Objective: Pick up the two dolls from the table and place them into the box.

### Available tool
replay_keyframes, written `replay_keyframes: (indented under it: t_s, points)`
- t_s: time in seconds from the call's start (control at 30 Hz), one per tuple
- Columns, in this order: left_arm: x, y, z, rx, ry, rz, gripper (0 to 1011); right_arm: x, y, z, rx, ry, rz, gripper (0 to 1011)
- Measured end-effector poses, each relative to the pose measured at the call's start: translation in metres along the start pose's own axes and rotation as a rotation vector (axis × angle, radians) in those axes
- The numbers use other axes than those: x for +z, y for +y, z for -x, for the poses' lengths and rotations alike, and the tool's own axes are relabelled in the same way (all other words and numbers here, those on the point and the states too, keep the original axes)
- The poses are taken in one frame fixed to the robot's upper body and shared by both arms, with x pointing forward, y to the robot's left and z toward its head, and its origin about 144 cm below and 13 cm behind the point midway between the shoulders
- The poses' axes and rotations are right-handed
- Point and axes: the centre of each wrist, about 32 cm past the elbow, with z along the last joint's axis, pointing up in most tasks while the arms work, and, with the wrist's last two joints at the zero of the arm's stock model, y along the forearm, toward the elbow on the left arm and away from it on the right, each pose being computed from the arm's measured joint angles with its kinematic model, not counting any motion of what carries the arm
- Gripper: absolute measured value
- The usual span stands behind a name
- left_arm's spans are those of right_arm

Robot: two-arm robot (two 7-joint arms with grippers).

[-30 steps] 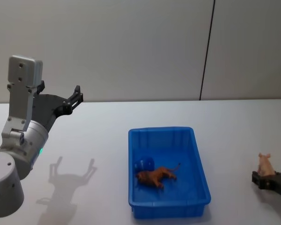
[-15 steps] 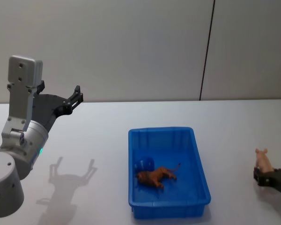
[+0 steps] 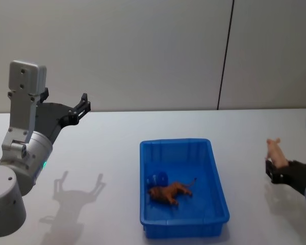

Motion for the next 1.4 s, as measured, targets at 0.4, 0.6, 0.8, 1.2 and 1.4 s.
replay_keyframes:
  t_s: [0.4,0.6,0.8,1.2,1.4]
  points:
    - [0.000,0.000,0.000,0.000,0.000,0.000,1003,0.021,-0.003,0.013,0.164,-0.032,-0.099,372]
    - [0.000,0.000,0.000,0.000,0.000,0.000,1003,0.030,-0.002,0.019,0.248,-0.035,-0.124,372]
    - [0.000,0.000,0.000,0.000,0.000,0.000,1003,0.040,0.000,0.026,0.350,-0.033,-0.136,372]
    - [0.000,0.000,0.000,0.000,0.000,0.000,1003,0.054,0.013,0.041,0.552,-0.004,-0.076,372]
    - [0.000,0.000,0.000,0.000,0.000,0.000,1003,0.058,0.018,0.046,0.613,0.008,-0.051,458]
